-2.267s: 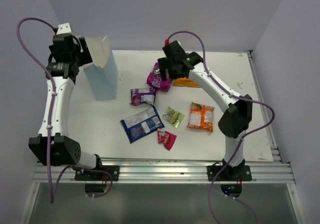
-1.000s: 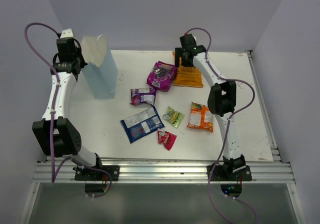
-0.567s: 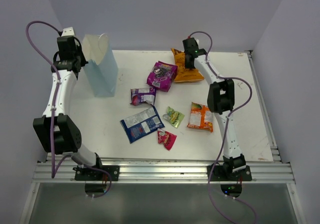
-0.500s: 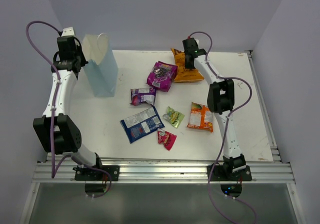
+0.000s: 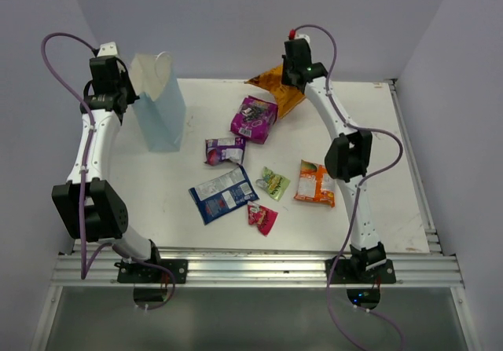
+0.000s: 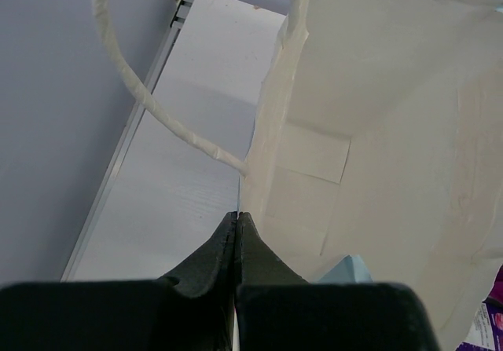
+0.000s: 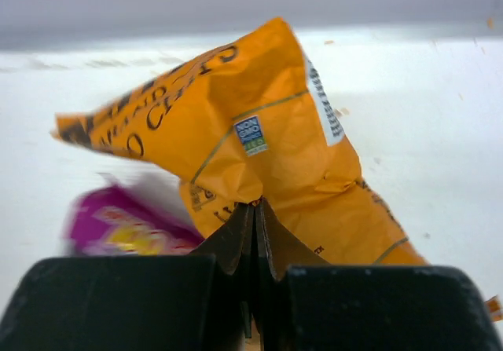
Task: Place the snacks into the paper bag
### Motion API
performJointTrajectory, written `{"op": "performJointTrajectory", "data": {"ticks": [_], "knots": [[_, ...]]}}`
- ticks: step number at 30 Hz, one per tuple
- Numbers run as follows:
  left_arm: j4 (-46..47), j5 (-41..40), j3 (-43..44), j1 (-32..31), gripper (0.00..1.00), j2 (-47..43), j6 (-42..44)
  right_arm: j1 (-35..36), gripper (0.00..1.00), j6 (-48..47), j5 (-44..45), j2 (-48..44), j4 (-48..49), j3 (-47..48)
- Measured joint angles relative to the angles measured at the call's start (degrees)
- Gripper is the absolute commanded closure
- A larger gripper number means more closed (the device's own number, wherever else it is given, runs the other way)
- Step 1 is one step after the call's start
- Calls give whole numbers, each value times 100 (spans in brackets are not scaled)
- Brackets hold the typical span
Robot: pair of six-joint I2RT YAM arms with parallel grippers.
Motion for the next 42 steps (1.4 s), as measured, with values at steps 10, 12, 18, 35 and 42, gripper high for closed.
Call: {"op": "performJointTrajectory", "data": {"ticks": [10,12,18,35,42], "knots": [[2,264,0,4,100,-9,-48,1082,100,1305,-1222,-1104,2570,507],[0,328,0,4,100,-26,-48,1261,100,1622,-1362,-1158,3204,560],[-66,529,-2,0,100,-111,-57,1443,100,2503,-1333,-1073,4489,616],[-122,1047,-293,-529,100,-470,-46,1930,100,3311,-1445,-656,5455,621],[-118,1200,-348,-529,100,-562,-46,2072,100,3635,-1665,-601,5663,616]]}}
